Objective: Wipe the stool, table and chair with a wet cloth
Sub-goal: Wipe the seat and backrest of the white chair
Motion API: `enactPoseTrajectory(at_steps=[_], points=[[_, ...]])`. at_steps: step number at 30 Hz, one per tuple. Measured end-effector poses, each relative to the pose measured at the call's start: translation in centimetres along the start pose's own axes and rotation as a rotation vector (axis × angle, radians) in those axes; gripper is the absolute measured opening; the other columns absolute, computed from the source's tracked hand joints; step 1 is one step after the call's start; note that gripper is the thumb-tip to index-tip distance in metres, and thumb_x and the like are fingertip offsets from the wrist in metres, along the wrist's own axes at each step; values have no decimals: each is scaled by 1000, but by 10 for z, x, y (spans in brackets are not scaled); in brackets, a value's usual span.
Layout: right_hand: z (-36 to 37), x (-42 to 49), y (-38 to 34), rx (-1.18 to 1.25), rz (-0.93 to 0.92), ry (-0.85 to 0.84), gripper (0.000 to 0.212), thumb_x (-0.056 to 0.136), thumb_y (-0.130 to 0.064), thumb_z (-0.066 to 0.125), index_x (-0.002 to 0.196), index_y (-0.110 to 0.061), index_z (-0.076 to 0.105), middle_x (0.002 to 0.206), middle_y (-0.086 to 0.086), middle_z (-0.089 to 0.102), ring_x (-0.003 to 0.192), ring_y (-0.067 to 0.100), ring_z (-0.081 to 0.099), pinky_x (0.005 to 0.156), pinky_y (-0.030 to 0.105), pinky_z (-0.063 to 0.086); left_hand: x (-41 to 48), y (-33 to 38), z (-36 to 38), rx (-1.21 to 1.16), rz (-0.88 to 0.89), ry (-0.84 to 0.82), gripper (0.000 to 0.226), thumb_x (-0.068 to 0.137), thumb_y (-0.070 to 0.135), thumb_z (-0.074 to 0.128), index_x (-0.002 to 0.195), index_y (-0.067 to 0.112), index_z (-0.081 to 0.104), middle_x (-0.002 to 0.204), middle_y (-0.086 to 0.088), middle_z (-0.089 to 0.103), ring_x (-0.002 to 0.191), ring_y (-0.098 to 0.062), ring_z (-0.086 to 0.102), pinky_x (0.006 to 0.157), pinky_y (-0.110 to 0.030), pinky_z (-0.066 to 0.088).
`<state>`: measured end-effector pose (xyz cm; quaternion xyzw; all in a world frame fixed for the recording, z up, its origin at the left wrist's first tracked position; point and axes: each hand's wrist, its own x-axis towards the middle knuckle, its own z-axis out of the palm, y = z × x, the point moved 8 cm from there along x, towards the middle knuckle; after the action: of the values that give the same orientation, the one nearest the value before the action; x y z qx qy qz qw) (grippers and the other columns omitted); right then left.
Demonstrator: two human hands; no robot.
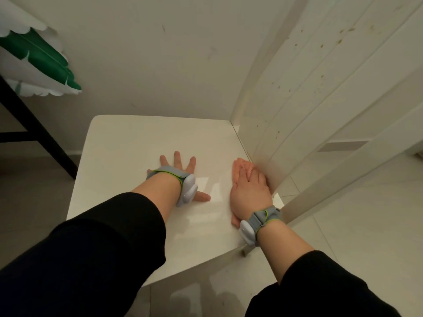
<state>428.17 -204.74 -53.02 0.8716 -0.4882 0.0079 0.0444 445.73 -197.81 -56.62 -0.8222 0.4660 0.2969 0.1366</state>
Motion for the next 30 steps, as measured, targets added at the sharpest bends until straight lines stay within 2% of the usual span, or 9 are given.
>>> enactPoseTrajectory(at_steps=[3,8,14,16,18,24,27,30], points=[[6,21,-2,-32,5,-57,65,89,-15,27,149,-4,5,146,20,31,124,35,35,105,42,25,9,-2,8,-17,19,21,141,20,98,33,134,47,-32,149,-1,-40,137,-46,-28,107,-70,4],[9,54,-12,-97,-5,-117,65,89,-10,26,148,1,1,149,24,25,126,36,33,104,42,27,10,-2,7,-11,27,16,134,34,97,40,133,46,-34,147,0,-43,137,-46,-28,103,-73,1],[7,88,-23,-52,57,-212,74,89,-18,43,148,2,2,150,25,21,131,37,28,108,39,28,6,-2,6,-18,15,-8,132,40,95,45,134,46,-33,147,0,-43,137,-45,-30,102,-73,-1],[4,86,-20,-18,86,-200,73,89,-18,44,148,0,5,149,24,23,129,37,30,107,38,30,4,-1,5,-18,13,-5,131,43,94,47,135,45,-33,147,-1,-43,136,-45,-30,104,-73,-1],[1,78,-18,-2,88,-169,67,90,-17,37,148,-2,7,147,23,27,126,36,33,102,39,33,4,0,5,-26,15,0,131,44,93,48,135,45,-33,147,-2,-43,136,-46,-30,106,-72,1],[-1,19,-5,-48,88,-34,64,85,-15,28,146,-1,13,136,24,40,111,33,43,88,38,36,2,-2,5,-12,24,16,129,43,95,43,134,45,-32,148,0,-42,138,-45,-27,102,-73,1],[2,13,-6,-90,44,-36,65,86,-13,25,147,-2,7,140,21,36,112,34,43,90,41,33,3,-2,5,-9,39,35,130,40,96,41,134,45,-32,148,0,-41,137,-45,-27,100,-75,1],[0,31,-9,-98,59,-32,63,86,-12,28,145,1,12,140,25,35,113,34,42,94,40,34,4,-2,5,-8,33,26,131,38,97,41,134,45,-33,148,-1,-41,137,-46,-28,100,-75,1]])
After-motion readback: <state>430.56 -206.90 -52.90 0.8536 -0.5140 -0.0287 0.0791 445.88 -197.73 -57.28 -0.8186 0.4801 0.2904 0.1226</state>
